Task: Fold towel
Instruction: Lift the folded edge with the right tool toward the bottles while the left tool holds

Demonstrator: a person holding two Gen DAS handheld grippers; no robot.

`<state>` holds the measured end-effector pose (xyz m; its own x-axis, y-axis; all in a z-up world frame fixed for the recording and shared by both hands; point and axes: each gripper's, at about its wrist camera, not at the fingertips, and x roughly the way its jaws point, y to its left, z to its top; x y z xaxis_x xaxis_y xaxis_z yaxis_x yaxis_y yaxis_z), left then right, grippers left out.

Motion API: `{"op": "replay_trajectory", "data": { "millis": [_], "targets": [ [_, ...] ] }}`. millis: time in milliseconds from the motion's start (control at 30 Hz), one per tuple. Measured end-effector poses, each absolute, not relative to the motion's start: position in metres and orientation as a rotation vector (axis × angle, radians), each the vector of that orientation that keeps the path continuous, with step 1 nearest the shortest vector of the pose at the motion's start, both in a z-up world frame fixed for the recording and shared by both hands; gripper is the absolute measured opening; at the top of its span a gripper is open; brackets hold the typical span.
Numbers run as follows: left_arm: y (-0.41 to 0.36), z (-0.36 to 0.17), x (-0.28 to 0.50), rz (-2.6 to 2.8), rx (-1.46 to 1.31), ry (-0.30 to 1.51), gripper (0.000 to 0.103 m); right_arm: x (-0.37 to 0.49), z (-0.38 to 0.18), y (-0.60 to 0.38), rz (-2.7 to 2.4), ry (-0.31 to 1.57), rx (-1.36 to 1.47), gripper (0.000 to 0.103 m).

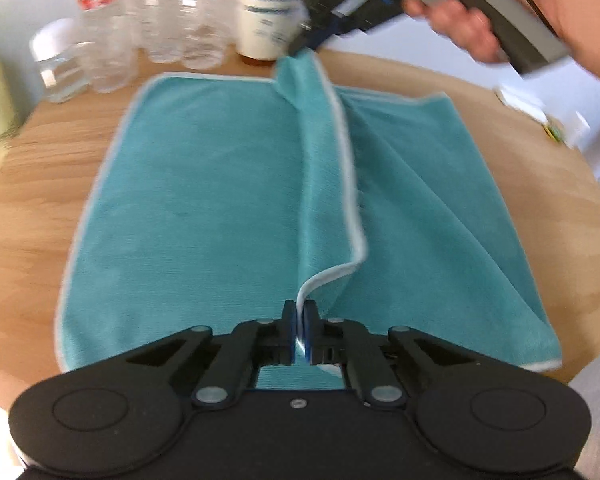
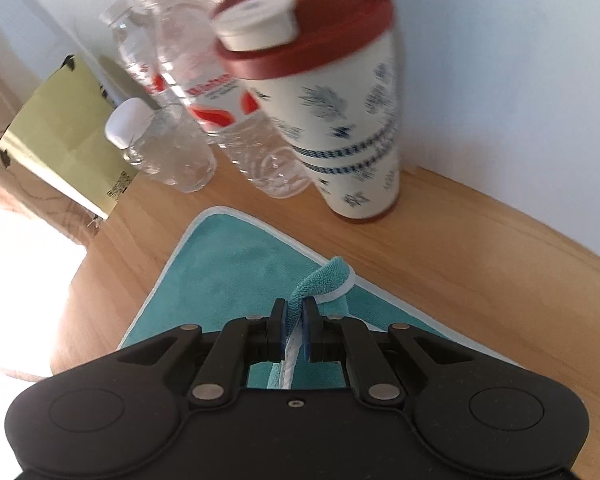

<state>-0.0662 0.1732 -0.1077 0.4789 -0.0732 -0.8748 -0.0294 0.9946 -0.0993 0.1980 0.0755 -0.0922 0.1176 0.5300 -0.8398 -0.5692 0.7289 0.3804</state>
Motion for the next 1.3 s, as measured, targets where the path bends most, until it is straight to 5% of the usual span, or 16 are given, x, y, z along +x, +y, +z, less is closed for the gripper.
{"op": "replay_trajectory", "data": {
  "millis": [633,967,1167,1267,1300],
  "targets": [
    [0.29,-0.083,-0.103,0.183,-0.4,0.924,0.003,0.206,-0.083,0.179,0.891,1.12,-0.034,0.009],
    [0.289,-0.043,-0.113,0.114,-0.417,0.776,0.003,0.2,-0.049,0.152,0.942,1.037,0.09,0.007],
    [0.3,-0.054,-0.124,0.209,-0.431,0.846,0.003,0.197,-0.043,0.185,1.005,1.009,0.018,0.006],
    [0.306,-0.068,-0.121,0.242,-0.418,0.885,0.003,0.193,-0.057,0.203,0.995,1.006,-0.104,0.01],
    [0.308,-0.074,-0.12,0.252,-0.425,0.896,0.004,0.19,-0.062,0.206,0.995,0.99,-0.183,0.019]
  ]
}}
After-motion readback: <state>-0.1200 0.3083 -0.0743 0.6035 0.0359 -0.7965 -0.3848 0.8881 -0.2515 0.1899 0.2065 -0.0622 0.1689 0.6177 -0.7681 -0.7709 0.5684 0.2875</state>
